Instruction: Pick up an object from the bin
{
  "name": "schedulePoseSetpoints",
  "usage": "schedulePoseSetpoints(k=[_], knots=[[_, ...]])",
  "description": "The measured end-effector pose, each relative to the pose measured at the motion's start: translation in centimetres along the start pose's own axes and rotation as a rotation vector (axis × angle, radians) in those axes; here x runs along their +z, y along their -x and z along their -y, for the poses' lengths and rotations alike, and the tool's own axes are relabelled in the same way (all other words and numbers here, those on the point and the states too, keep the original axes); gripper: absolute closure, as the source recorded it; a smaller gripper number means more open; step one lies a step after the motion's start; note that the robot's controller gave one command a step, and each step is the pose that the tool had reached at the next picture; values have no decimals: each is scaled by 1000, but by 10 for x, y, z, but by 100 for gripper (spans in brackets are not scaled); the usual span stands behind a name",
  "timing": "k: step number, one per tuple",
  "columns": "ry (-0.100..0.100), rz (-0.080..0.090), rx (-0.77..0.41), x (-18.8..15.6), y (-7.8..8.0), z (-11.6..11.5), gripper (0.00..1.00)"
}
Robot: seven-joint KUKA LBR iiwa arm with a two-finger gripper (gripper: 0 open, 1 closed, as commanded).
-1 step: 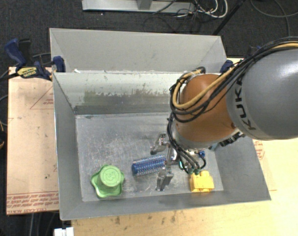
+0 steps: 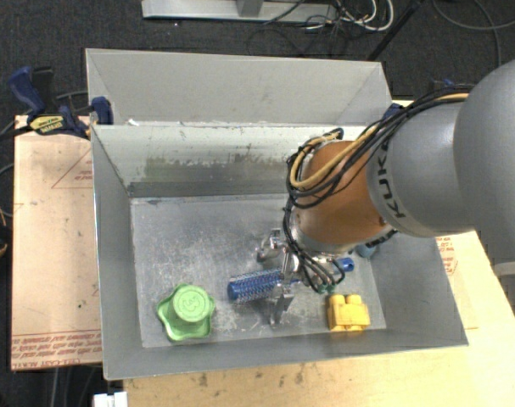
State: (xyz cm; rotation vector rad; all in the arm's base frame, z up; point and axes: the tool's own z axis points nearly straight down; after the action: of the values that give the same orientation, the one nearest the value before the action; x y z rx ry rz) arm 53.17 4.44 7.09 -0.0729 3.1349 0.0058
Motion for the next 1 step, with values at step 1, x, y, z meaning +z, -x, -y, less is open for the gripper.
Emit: schedulePoseSetpoints(k=[1], knots=[[-1, -5, 1, -3, 1, -1, 0]])
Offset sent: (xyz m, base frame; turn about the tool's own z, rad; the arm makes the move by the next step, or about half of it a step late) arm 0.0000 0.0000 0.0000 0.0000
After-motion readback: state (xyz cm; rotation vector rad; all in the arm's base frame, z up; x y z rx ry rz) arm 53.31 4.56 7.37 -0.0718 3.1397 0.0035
